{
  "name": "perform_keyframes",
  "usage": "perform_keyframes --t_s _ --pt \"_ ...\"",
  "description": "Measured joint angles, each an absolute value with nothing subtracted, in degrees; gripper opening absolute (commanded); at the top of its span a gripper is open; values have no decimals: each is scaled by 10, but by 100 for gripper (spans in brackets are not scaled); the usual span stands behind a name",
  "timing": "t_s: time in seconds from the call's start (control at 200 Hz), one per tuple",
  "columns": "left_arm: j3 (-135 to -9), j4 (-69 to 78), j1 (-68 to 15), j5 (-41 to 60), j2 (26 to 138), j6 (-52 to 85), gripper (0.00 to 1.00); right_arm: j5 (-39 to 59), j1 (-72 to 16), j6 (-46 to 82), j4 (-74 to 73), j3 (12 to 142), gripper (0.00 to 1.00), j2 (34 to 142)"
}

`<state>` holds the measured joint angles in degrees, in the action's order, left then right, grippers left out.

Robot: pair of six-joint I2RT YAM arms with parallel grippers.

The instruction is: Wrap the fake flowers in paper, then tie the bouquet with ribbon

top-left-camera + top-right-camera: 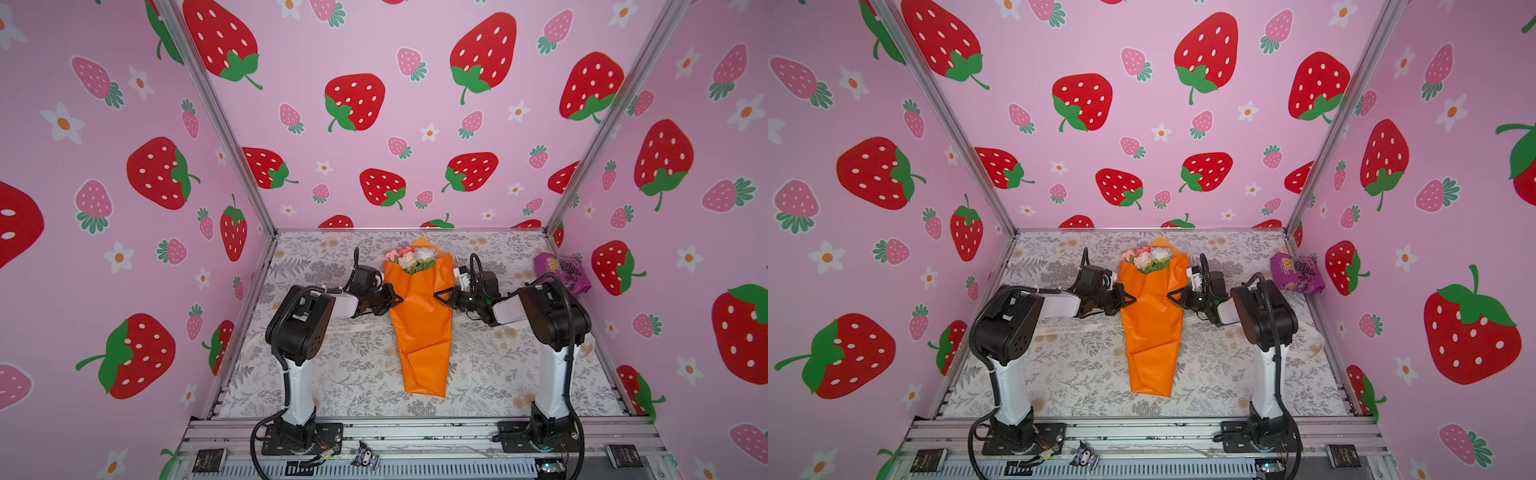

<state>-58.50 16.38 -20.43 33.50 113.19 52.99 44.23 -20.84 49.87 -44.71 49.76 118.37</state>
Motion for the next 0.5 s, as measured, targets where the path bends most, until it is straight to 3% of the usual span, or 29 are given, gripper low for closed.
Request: perform_keyframes --t_s 0.5 --pt "-567 160 -210 345 1104 534 0 443 -208 496 -437 469 3 1152"
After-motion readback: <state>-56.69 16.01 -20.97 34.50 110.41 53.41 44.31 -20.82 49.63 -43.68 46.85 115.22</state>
